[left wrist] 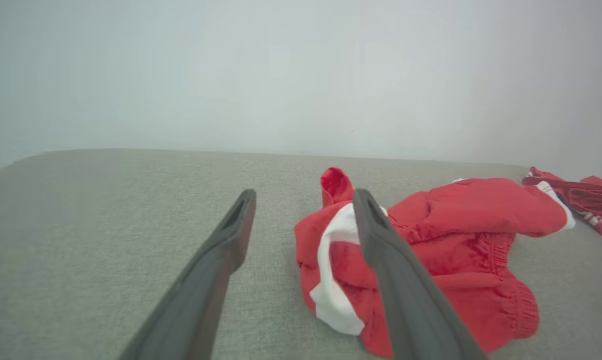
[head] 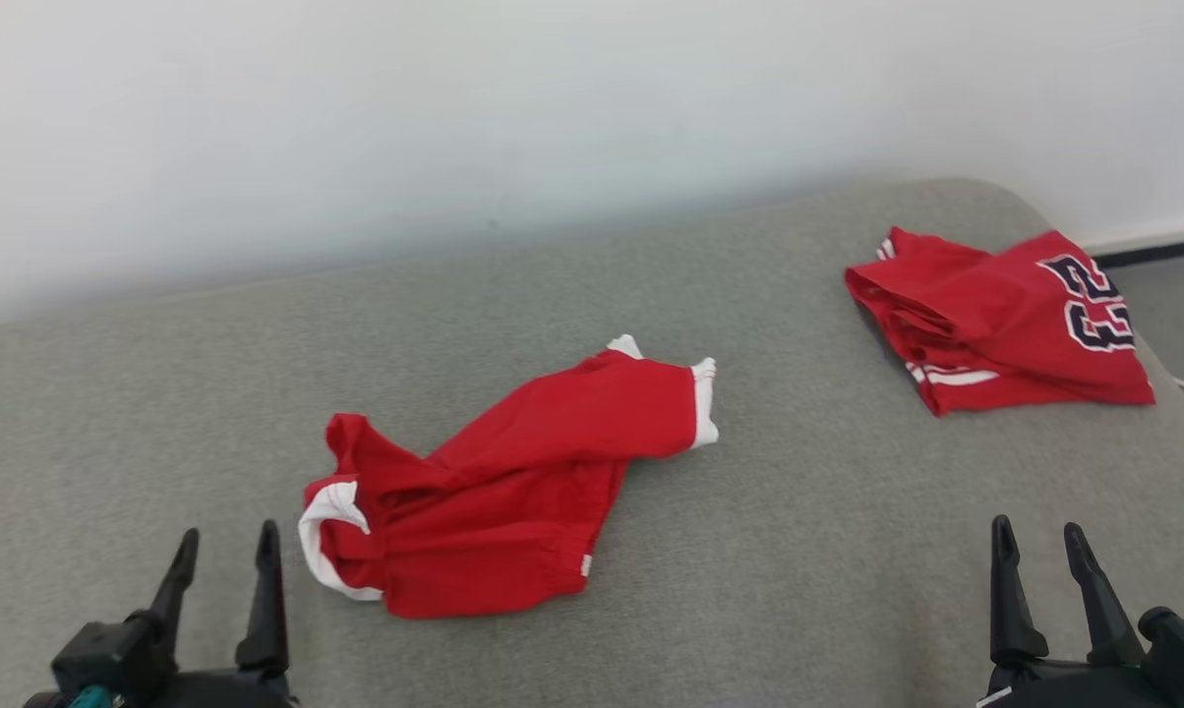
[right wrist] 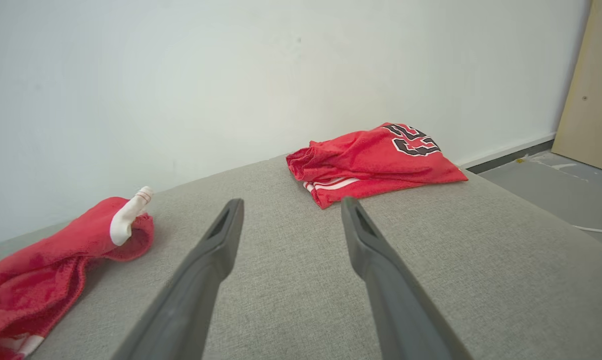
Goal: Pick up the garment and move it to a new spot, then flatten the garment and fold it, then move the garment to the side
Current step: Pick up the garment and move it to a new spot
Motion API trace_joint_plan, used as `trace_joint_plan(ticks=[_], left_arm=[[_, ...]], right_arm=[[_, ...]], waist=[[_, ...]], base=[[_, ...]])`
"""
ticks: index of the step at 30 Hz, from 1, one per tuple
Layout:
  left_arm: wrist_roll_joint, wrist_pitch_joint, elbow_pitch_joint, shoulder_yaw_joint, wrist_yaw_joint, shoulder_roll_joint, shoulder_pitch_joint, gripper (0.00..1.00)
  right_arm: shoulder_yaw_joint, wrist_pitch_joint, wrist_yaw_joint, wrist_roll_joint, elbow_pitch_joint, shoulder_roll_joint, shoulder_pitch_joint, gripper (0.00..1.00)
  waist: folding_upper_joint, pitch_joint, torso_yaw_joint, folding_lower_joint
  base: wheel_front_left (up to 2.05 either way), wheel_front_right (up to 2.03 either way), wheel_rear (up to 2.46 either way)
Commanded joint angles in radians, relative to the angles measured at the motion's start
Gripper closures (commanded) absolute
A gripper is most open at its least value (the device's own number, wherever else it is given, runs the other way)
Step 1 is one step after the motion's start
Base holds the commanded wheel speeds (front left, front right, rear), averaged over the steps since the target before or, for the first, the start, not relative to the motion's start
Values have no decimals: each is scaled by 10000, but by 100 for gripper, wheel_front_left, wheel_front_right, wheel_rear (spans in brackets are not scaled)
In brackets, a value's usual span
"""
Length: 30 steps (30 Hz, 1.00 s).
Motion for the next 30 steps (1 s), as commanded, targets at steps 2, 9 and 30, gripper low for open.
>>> trace_joint_plan(ticks=[2, 9, 30], left_arm=[[743, -26, -487, 465, -47, 10, 539, 0], [1632, -27, -1682, 1362, -196, -113, 1551, 0], [2442, -28, -2488, 2341, -1823, -1103, 3054, 0]], right_arm=[[173, -44, -27, 78, -110, -81, 144, 0], [545, -44, -27, 134, -236, -104, 342, 0], [1433, -44, -27, 92, -481, -281, 945, 0]], waist=[[0, -510, 673, 1], [0, -786, 1154, 1], [0, -1022, 1630, 1]], base=[[0, 0, 0], [0, 0, 0], [0, 0, 0]])
